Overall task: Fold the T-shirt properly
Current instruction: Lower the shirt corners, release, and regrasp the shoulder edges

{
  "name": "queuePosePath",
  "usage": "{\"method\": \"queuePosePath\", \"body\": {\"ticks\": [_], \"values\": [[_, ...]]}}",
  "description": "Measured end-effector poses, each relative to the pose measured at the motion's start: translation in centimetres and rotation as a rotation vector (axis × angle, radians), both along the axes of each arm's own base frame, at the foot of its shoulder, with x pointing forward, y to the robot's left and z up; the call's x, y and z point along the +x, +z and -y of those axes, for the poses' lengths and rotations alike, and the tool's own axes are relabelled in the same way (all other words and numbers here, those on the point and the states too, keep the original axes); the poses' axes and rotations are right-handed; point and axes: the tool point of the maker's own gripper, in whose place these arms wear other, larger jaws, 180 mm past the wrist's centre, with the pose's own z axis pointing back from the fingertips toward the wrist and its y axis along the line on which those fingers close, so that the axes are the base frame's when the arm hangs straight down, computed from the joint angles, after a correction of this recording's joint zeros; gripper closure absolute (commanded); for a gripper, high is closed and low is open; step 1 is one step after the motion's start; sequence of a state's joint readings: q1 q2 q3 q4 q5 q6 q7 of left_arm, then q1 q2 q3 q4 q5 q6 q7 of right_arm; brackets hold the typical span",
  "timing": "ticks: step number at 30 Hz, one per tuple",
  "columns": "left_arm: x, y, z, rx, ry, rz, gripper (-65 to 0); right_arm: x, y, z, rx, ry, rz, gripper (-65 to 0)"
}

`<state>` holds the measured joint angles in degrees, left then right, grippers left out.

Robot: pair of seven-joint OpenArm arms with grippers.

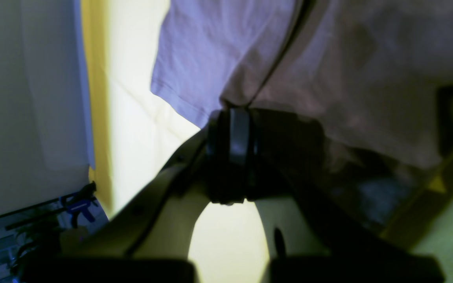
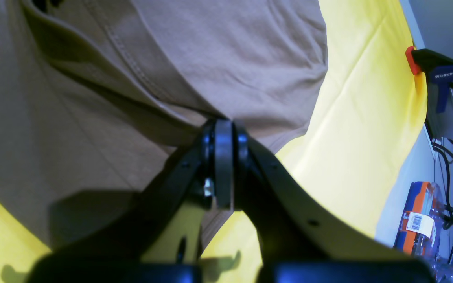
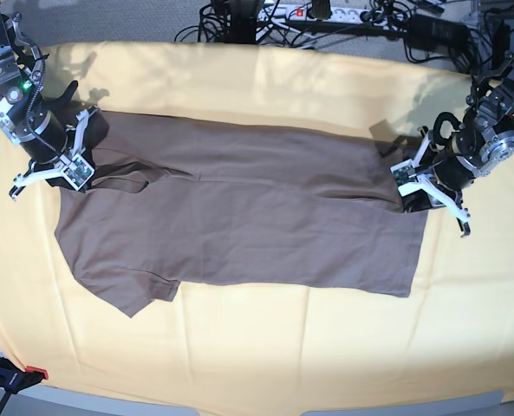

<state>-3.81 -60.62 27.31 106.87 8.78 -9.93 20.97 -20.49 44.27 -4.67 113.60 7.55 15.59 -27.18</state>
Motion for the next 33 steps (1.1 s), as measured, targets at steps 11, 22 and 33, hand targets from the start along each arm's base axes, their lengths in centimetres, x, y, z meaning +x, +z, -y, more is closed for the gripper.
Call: {"method": "queuePosePath", "body": {"ticks": [11,22,33], "values": [[1.1,1.3,0.1,-0.037,0.024,0.050,-35.9,1.3,1.2,0.7,-0.011,-0.050,0.074,-31.2],[0.4,1.9,-1.2,0.023,0.006,-0.045,-39.0,0.3,1.0,0.6,-0.132,0.010,-0.028,-36.0],[-3.8,0.4,-1.3,0.074,-0.102,-0.280,-39.0,-8.1,-3.8,-0.9,-0.150,0.147,-0.377,-36.0]]}}
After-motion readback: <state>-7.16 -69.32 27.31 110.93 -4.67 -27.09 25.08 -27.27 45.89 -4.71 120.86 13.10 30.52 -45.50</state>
